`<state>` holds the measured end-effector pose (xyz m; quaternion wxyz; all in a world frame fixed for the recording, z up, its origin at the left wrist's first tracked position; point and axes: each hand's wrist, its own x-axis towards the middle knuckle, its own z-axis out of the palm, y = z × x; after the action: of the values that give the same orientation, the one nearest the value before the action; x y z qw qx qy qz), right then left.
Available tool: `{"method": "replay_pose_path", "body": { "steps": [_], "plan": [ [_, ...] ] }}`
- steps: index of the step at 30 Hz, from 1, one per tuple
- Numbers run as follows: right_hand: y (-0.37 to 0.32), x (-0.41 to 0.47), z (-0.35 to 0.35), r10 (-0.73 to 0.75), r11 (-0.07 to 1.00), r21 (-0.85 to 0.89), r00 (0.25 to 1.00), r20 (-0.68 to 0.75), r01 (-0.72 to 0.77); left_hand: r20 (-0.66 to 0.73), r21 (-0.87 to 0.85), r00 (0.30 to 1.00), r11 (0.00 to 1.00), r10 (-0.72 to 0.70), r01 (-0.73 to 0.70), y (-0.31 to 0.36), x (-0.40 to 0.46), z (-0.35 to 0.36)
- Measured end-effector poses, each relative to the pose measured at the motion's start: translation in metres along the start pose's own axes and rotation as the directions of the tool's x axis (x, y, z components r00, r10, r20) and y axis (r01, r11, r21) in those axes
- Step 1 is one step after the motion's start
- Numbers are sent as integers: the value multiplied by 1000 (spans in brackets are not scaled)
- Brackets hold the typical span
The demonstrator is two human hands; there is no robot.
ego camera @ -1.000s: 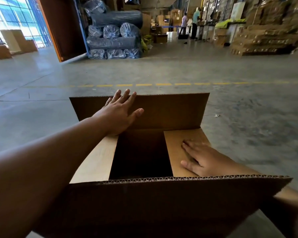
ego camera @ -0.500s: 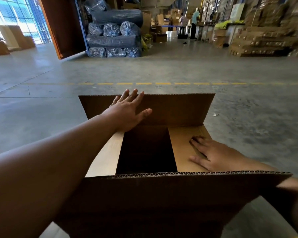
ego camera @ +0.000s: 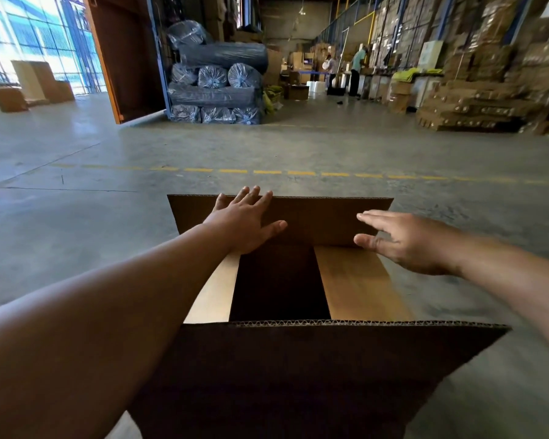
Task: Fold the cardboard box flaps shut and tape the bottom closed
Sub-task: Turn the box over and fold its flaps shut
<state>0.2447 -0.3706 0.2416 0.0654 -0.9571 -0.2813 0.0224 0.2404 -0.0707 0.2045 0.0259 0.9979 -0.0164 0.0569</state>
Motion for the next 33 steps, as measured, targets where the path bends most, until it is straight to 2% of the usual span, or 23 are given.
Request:
{"method": "replay_pose_path", "body": {
  "steps": [6,10,14,16,19,23,26,29,33],
  "plan": [
    [-48,-4,-15,-218,975,-49,976,7,218,27,-71,999,997,-28,30,-14,-14,-25],
    [-60,-10,-15,-325,945,3,941,90,326,91,-245,981,959,170,-144,-9,-54,-50],
    [-65,-11,-5,-355,916,-106,906,230,386,174,-270,941,933,289,-237,-15,-96,-59],
    [-66,-8,3,-344,915,-126,906,248,382,242,-206,922,944,303,-257,-18,-106,-58],
    [-65,0,17,-309,920,-164,915,258,357,291,-67,923,968,250,-242,-20,-107,-51],
    [-61,12,40,-211,943,-214,954,212,256,244,89,960,982,140,-166,-20,-99,-32],
    [-59,14,62,-135,944,-280,979,150,173,194,260,969,944,156,-204,-25,-97,0],
    [-56,17,95,-88,962,-244,987,132,119,163,153,982,980,99,-124,-30,-102,42],
    [-53,21,140,0,991,-129,981,196,26,239,-46,971,999,25,-15,-31,-111,84]
  ]
}}
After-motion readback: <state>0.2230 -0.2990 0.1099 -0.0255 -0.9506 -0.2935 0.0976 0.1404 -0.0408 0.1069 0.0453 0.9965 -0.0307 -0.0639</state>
